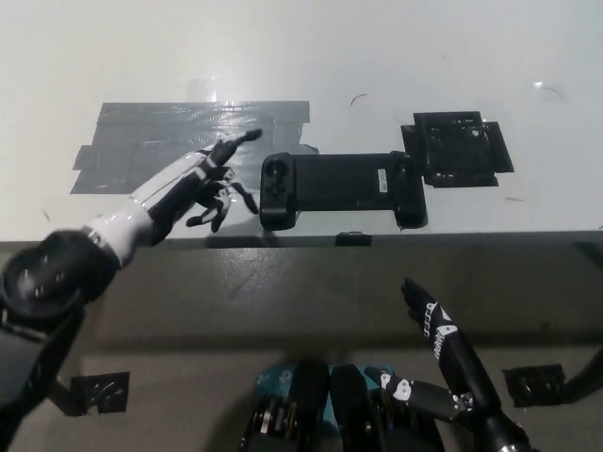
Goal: A controller is being placed at the center of the desk near the left hand and the robot uses its left hand's index finger to press a button at the left area of the controller
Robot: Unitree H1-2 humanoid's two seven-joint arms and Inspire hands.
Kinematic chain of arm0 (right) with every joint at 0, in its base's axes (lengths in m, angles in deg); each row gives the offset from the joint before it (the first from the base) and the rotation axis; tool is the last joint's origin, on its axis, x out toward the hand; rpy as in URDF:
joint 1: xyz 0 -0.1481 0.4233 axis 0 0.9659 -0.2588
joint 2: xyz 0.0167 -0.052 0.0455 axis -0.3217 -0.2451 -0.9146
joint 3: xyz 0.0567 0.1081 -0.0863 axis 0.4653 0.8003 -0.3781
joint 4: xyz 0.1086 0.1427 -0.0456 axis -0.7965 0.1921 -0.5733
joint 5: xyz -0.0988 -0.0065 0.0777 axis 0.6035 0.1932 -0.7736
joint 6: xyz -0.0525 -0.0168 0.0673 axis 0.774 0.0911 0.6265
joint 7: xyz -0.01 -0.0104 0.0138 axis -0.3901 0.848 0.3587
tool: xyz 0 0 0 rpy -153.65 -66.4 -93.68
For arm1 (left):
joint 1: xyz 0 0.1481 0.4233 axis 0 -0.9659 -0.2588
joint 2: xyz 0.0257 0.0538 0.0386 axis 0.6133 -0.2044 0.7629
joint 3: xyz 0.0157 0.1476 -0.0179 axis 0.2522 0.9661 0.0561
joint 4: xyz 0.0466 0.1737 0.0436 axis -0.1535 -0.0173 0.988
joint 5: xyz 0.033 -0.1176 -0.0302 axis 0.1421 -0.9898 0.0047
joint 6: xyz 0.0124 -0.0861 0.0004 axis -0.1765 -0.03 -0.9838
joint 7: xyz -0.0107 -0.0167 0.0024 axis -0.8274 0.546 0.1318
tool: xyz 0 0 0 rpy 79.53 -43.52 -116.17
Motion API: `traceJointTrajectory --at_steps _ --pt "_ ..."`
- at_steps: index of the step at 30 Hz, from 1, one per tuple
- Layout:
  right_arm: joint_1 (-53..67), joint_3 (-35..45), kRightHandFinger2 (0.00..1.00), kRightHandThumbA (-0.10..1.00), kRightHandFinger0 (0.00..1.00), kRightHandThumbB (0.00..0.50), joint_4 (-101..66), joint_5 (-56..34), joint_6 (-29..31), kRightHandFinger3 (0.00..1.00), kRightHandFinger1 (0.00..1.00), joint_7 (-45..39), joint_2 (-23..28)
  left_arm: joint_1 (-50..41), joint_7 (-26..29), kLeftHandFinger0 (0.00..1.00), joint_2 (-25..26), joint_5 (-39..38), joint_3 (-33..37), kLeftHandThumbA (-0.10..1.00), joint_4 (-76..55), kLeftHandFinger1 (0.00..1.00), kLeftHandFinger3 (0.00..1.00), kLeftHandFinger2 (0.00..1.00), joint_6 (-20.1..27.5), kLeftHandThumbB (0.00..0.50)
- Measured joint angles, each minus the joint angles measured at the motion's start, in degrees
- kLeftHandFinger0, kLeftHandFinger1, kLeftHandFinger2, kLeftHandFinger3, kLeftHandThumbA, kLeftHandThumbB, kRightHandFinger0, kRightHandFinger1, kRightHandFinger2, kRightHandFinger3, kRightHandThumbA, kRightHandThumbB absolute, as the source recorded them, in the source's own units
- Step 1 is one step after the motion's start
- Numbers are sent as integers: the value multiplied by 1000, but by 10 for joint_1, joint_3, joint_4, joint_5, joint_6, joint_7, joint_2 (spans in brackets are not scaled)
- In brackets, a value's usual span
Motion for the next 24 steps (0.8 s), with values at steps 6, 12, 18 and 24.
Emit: traceJointTrajectory --at_steps 6,12,18,24 --pt "0 0 1000 844 1000 296 0 4 0 1000 1000 0 1 52 -44 0 26 -67 71 1000 60 0 1000 317 -36 358" --pt "0 -1 1000 858 1000 302 0 9 -1 1000 1000 0 2 86 -81 0 33 -134 131 1000 124 0 1000 320 -62 372" --pt "0 -4 1000 864 1000 294 -3 10 -1 1000 1000 -6 9 120 -121 0 36 -197 162 1000 183 0 1000 338 -88 374" --pt "-1 -5 1000 856 1000 302 -13 10 -1 1000 1000 -9 11 149 -142 0 43 -244 166 1000 206 11 1000 412 -104 401"
